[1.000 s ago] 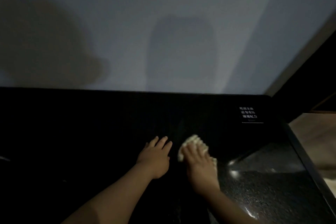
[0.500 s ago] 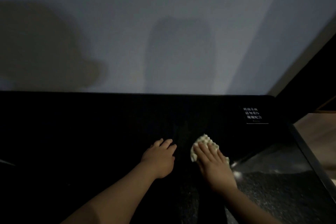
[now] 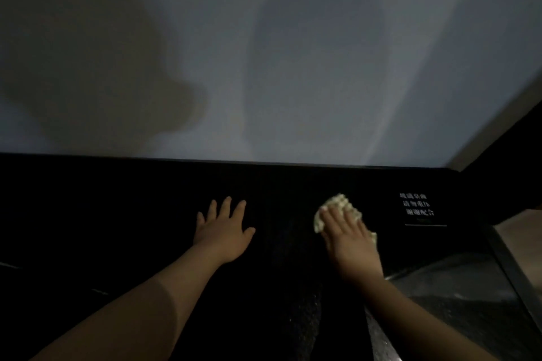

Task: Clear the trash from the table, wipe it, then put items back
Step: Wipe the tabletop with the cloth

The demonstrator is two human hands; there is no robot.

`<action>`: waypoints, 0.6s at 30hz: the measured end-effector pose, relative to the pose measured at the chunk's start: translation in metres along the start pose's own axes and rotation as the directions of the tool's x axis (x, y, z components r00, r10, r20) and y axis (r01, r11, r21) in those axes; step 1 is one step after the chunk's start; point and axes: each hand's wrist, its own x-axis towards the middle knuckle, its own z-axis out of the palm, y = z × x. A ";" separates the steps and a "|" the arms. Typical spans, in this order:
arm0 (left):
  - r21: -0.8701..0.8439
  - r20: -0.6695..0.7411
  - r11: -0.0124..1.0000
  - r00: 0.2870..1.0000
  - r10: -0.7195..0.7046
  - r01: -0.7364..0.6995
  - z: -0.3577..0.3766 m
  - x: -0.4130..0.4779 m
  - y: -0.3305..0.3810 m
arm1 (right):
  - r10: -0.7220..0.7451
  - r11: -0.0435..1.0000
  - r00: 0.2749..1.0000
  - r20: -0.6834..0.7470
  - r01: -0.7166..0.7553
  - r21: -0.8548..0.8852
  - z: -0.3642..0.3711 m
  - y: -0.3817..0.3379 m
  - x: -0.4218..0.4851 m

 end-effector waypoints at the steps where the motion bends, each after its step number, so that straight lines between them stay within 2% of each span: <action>1: -0.006 0.003 1.000 1.000 -0.011 0.011 -0.002 0.004 -0.002 | 0.033 0.999 0.999 0.004 -0.033 0.024 -0.003 0.004 0.013; 5: -0.037 -0.001 0.999 1.000 0.011 -0.011 -0.010 0.018 -0.007 | 0.296 0.953 0.954 -0.047 -0.293 0.073 -0.013 -0.006 0.066; 7: -0.079 0.012 0.997 1.000 0.015 -0.014 -0.016 0.027 -0.009 | 0.313 0.947 0.948 -0.049 -0.308 0.087 -0.013 -0.035 0.088; 9: -0.123 0.007 0.992 1.000 -0.006 0.007 -0.022 0.034 -0.009 | 0.182 0.980 0.982 -0.048 -0.177 0.094 -0.008 -0.071 0.102; 11: -0.149 -0.022 0.988 0.999 -0.047 0.043 -0.023 0.039 -0.009 | -0.045 0.995 0.999 -0.023 0.047 0.091 -0.003 -0.098 0.105; 13: -0.159 -0.037 0.985 0.996 -0.076 0.069 -0.022 0.042 -0.007 | -0.242 0.969 0.970 0.019 0.241 0.049 -0.001 -0.100 0.105; 15: -0.163 -0.046 0.985 0.996 -0.073 0.065 -0.023 0.044 -0.006 | -0.312 0.950 0.950 -0.007 0.312 -0.004 -0.004 -0.074 0.112; 16: -0.167 -0.046 0.984 0.997 -0.066 0.058 -0.024 0.043 -0.007 | -0.249 0.968 0.968 -0.042 0.250 0.023 -0.006 -0.056 0.115; 18: -0.166 -0.036 0.985 0.998 -0.047 0.040 -0.026 0.041 -0.009 | 0.009 0.995 0.991 -0.135 0.005 0.103 -0.009 -0.018 0.114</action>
